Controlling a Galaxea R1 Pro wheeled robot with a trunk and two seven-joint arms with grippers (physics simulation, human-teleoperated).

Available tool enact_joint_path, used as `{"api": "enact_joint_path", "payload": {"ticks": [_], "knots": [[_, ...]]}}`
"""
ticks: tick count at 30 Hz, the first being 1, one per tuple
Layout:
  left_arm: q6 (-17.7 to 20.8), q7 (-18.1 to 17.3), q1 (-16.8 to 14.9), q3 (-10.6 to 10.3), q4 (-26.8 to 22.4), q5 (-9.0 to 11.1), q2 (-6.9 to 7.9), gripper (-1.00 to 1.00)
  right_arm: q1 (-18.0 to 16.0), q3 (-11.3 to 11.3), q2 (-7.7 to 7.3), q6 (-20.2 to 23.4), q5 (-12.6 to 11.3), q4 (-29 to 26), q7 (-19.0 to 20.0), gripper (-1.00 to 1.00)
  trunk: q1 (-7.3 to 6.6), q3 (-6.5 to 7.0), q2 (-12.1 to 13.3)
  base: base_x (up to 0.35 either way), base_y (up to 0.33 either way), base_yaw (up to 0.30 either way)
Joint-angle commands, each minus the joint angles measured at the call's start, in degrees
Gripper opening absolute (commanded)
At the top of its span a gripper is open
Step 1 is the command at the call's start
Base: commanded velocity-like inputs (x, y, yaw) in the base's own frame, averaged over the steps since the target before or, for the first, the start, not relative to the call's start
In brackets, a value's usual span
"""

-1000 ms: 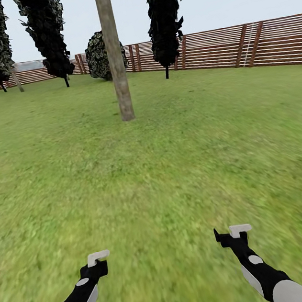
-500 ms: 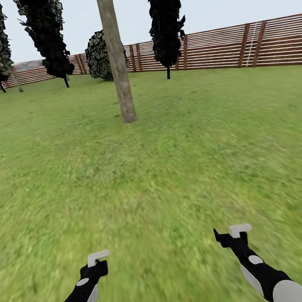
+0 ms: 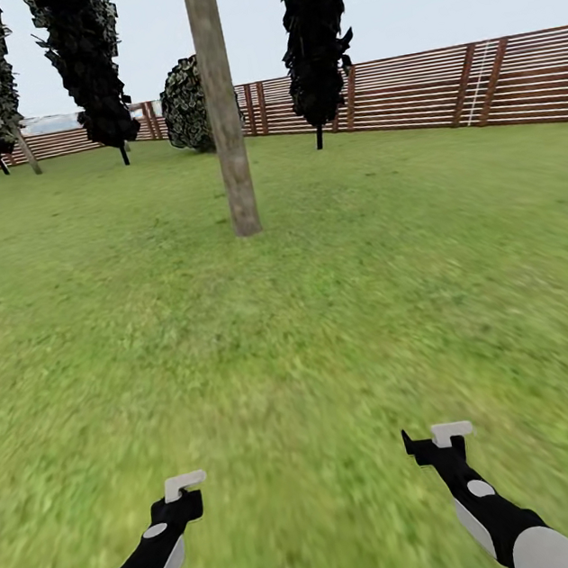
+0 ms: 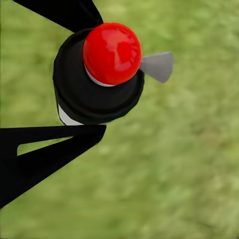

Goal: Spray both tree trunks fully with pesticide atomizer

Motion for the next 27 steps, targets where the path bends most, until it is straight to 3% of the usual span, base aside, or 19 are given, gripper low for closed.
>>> {"api": "enact_joint_path", "payload": {"ticks": [1,27], "knots": [[-0.01,0.01,0.00,-0.01,-0.01,-0.01,0.00,-1.00,-0.01,0.01,-0.01,0.00,0.00,0.00,0.00,1.00,0.00,0.00,0.00,0.333,0.110,0.000],[-0.03,0.01,0.00,-0.03,-0.01,-0.10,0.00,-1.00,0.04,0.06,0.07,0.00,0.00,0.00,0.00,1.00,0.00,0.00,0.00,0.333,0.110,0.000]]}}
